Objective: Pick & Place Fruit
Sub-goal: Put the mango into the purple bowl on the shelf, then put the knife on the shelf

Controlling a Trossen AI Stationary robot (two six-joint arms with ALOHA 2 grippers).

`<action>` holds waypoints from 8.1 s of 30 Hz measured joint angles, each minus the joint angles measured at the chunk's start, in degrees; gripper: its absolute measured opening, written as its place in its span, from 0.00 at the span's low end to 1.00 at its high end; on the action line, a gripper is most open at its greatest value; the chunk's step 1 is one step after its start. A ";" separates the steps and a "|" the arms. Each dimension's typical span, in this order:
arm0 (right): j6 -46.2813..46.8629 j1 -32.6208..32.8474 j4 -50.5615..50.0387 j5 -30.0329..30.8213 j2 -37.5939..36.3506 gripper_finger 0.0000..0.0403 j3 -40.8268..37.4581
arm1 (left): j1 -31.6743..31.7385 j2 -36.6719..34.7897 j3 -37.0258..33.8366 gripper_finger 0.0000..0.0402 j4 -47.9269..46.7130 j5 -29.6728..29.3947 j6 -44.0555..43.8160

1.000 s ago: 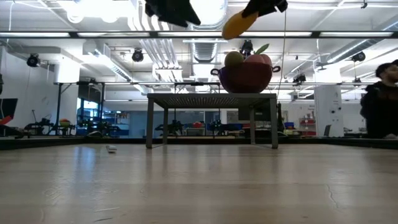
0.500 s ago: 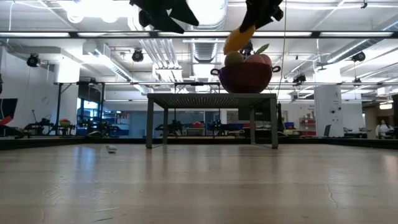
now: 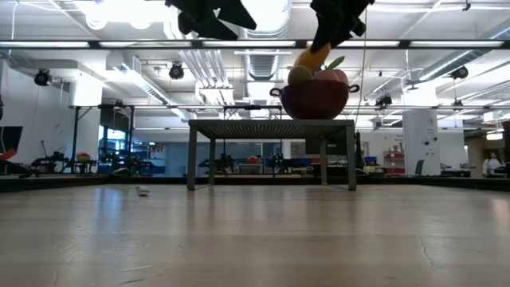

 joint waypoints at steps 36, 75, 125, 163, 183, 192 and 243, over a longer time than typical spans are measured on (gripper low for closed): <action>1.96 -0.01 -1.93 -4.56 3.98 0.48 -0.36 | -0.04 0.00 -0.02 0.99 -0.07 0.00 0.09; 0.38 0.01 -3.12 -7.31 3.93 0.67 -0.36 | -0.04 0.02 -0.04 0.99 -0.07 -0.02 0.09; -3.23 22.13 13.48 -4.34 -13.94 0.03 -12.52 | -0.09 -6.76 -5.82 0.99 6.53 18.21 4.57; 0.04 31.50 38.08 -12.04 -61.01 0.02 -67.54 | 0.15 -37.75 -40.59 0.99 26.95 24.98 8.11; -4.35 31.51 32.67 -11.57 -73.85 0.02 -74.82 | 0.17 -37.88 -40.19 0.99 28.13 21.90 -3.06; -6.44 31.51 32.65 -11.46 -73.68 0.02 -75.39 | 0.17 -37.69 -40.28 0.99 27.45 20.81 -4.76; -1.24 31.49 32.67 -11.53 -73.53 0.02 -75.50 | -3.74 4.79 -6.49 0.94 -47.41 21.86 3.90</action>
